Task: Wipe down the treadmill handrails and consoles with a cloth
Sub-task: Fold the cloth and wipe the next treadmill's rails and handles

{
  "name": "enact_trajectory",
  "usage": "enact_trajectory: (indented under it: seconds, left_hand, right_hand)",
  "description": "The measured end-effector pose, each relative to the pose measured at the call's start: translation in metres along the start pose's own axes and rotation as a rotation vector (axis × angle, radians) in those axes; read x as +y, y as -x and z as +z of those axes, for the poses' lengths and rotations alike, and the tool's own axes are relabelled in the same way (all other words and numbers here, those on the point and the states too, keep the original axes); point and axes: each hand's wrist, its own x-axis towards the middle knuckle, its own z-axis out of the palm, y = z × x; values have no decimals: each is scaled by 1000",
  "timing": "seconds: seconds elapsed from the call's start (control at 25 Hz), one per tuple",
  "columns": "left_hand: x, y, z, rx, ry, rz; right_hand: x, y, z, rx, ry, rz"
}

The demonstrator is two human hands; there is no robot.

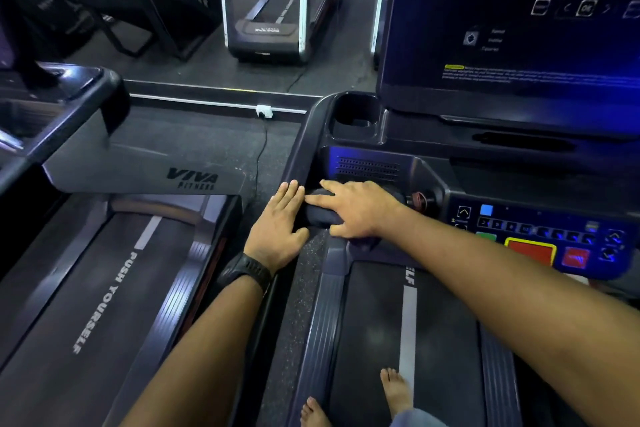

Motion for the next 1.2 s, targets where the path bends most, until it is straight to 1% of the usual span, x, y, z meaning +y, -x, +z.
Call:
enact_trajectory:
  seconds: [0.08,0.16,0.28,0.4,0.44,0.48,0.56,0.6,0.64,0.72,0.76,0.8,0.88,0.96,1.08,1.12,1.2]
  left_hand:
    - [0,1,0,-5,18,-13]
    - [3,0,0,0,38,-18]
    - [4,2,-2,-3,65,-43]
    - [6,9,-2,4,121,-72]
    - [5,11,-3,9,155,-88]
    - [4,12,-5,11,190,-97]
    - [0,18,-9,1,234,-75]
    - [-3,22,-10,-3,240,-59]
    - [-7,29,-10,-3,236,-50]
    - [-12,43,-6,-2,217,-42]
    - [-11,50,-4,-6,206,-41]
    - [-10,54,-2,-11,197,-46]
    - [-6,60,-2,-27,182,-58]
    - [-5,67,-3,-31,151,-34]
    - [-11,74,0,-27,123,6]
    - [-12,75,1,-24,123,7]
    - [-10,75,1,-35,130,-8]
  right_hand:
    - [-4,4,7,61,-12,91]
    - [-5,5,8,65,-4,147]
    - [-17,-9,1,45,-37,145]
    - [-22,-16,-2,110,-161,199]
    - [-29,-14,-1,148,-180,240]
    - [-38,-10,0,223,-182,276]
    - [-61,-3,2,433,-217,347]
    - [-74,3,3,523,-314,404]
    - [-87,9,7,561,-481,479]
    - [-115,18,20,556,-923,643]
    - [-129,19,28,582,-1093,688]
    - [-140,17,34,641,-1167,712]
    - [-158,12,37,709,-1215,822]
    - [-167,11,36,658,-1351,947]
    - [-186,19,46,573,-1848,900]
    - [-191,19,49,557,-1887,879]
    - [-193,15,54,603,-1862,843]
